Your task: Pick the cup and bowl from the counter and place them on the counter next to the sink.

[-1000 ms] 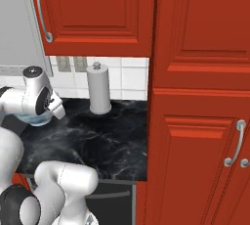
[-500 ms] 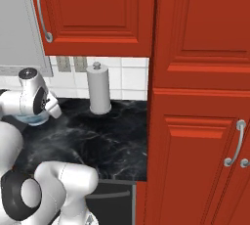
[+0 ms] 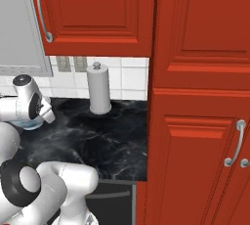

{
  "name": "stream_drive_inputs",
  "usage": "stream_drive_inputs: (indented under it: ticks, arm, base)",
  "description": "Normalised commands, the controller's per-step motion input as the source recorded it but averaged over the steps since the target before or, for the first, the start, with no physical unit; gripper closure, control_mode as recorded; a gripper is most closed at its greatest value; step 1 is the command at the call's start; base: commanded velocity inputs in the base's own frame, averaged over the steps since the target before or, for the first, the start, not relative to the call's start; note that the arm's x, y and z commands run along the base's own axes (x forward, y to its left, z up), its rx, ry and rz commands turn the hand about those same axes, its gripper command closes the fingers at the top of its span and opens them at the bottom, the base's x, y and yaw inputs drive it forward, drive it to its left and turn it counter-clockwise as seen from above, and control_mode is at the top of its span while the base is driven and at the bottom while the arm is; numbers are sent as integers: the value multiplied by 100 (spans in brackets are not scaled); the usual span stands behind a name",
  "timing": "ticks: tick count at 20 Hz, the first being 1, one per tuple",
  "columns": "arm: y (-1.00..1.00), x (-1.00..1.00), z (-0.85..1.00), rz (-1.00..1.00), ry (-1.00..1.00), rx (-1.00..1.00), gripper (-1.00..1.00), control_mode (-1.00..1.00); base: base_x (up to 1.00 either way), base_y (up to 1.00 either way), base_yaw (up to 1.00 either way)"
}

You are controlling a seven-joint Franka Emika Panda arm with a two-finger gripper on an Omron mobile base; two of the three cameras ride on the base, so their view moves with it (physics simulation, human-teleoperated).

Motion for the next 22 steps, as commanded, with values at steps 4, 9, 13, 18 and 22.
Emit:
stream_drive_inputs:
  ticks: [4,9,13,18,22]
  arm:
    - [0,0,-51,0,0,0,100,-100]
    - [0,0,-39,0,0,1,100,-100]
    - [0,0,-31,0,0,1,100,-100]
    - [0,0,-28,0,0,1,100,-100]
    - [0,0,-32,0,0,0,100,-100]
  base:
    - [0,0,0]
    - [0,0,0]
    - [0,0,0]
    - [0,0,0]
    - [0,0,0]
